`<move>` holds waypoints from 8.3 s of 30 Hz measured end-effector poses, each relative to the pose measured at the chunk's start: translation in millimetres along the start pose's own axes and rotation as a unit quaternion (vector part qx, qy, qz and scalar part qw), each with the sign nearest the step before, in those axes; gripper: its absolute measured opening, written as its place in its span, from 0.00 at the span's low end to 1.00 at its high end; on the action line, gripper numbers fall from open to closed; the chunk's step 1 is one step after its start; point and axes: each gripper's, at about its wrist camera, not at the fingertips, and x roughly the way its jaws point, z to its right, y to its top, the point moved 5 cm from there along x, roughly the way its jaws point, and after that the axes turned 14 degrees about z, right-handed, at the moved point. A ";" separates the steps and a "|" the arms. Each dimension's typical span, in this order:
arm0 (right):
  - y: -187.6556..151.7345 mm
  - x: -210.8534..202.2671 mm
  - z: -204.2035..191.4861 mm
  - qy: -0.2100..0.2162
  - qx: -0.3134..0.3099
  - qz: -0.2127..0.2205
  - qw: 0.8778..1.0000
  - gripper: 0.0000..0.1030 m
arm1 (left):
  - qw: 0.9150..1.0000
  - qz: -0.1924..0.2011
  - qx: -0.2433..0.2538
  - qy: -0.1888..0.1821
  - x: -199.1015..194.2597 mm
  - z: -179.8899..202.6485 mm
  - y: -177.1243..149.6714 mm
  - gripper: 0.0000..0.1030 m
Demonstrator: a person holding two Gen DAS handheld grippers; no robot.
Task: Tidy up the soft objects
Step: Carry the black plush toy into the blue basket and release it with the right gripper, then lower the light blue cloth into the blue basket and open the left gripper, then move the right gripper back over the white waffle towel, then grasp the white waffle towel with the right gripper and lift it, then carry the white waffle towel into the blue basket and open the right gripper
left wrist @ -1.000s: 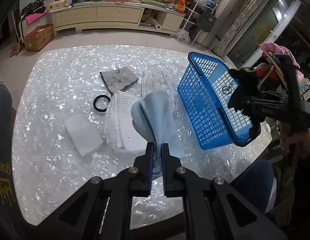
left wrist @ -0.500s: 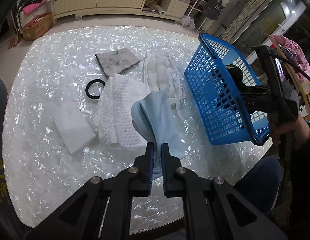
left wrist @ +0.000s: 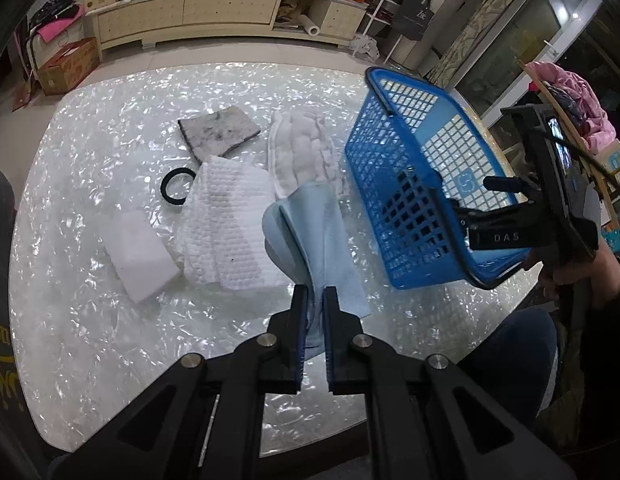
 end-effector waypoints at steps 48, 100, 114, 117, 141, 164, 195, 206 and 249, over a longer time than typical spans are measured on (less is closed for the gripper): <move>-31.0 -5.7 105.4 0.016 0.139 0.070 0.988 1.00 | 0.970 -0.031 0.217 -0.103 137.6 159.5 108.4 0.06; -27.2 -81.6 33.3 0.053 0.134 0.119 0.982 1.00 | 0.977 0.058 0.203 0.015 10.3 97.6 71.0 1.00; 2.1 -98.3 -53.1 0.099 0.068 0.152 0.981 1.00 | 0.986 0.064 0.142 0.060 -48.3 18.4 37.5 1.00; 8.4 -93.8 -71.2 0.108 0.049 0.150 0.982 1.00 | 0.989 0.058 0.117 0.065 -54.2 -2.9 34.0 1.00; 41.6 10.4 -197.1 0.162 -0.045 0.071 0.983 0.91 | 0.992 0.010 0.016 0.122 -36.9 -143.9 -7.2 1.00; 33.7 100.7 -237.3 0.120 -0.108 0.020 0.987 0.67 | 0.993 -0.036 -0.005 0.111 29.4 -191.2 -20.4 1.00; 25.1 -7.2 -175.3 0.093 -0.089 0.101 0.987 0.14 | 0.997 0.005 0.016 0.079 -10.3 -130.1 1.4 1.00; 38.6 -59.3 -111.2 0.064 -0.073 0.148 0.984 0.14 | 0.996 0.037 0.052 0.061 -34.1 -76.8 30.8 1.00; 23.4 17.1 25.7 0.007 0.001 0.070 0.998 0.85 | 0.992 0.004 0.128 0.021 83.1 39.2 84.6 1.00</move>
